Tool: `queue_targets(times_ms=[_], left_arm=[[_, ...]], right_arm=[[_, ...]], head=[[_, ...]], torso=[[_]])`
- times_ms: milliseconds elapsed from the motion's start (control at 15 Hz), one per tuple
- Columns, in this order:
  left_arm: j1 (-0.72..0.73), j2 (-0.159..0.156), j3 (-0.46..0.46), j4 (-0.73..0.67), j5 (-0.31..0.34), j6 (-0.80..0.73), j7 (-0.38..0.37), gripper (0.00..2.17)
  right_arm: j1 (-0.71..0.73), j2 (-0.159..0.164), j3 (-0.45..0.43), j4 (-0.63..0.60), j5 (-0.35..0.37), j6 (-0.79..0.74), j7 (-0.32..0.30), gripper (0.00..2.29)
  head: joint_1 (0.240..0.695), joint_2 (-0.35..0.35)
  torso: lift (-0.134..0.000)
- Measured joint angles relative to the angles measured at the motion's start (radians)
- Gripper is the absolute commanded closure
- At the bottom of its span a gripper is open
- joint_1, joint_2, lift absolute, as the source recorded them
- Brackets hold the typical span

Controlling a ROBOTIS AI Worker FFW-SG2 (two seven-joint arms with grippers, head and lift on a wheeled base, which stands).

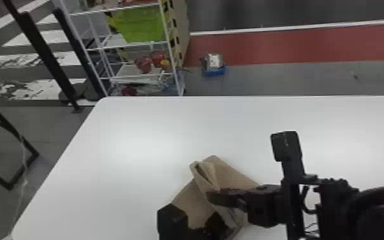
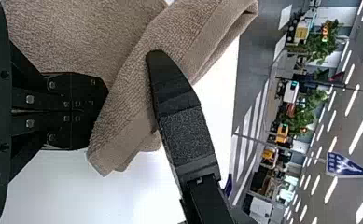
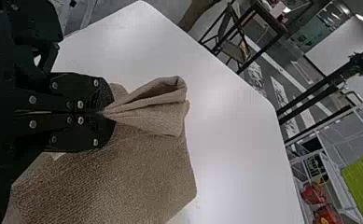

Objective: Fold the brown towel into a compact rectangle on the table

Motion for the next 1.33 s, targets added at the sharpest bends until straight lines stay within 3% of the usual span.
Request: queue_targets(times_ms=[67,267,533,1000,1333], left_arm=[[0.002,0.0,-0.004,0.0,-0.004,0.0,0.002,1.8],[0.012,0.0,-0.013,-0.005,-0.007,-0.005,0.007,1.79],[0.054,0.008,0.013,-0.08,-0.024,0.027,0.007,1.79],[0.147,0.025,0.151,-0.21,-0.057,0.073,-0.006,1.79],[0.178,0.024,0.193,-0.268,-0.083,0.103,0.004,1.79]], right_arm=[[0.0,0.0,0.002,-0.004,0.0,0.011,0.0,1.18],[0.0,0.0,0.01,-0.006,0.001,0.018,0.0,0.14],[0.008,0.0,-0.001,-0.006,-0.007,0.019,0.0,0.1],[0.007,0.0,-0.021,-0.006,-0.026,0.021,0.004,0.11],[0.017,0.0,-0.074,-0.008,-0.058,0.021,0.014,0.11]], head=[[0.695,0.202],[0.695,0.202],[0.695,0.217],[0.695,0.338],[0.695,0.35]], torso=[[-0.123],[-0.123],[-0.123],[-0.123],[-0.123]])
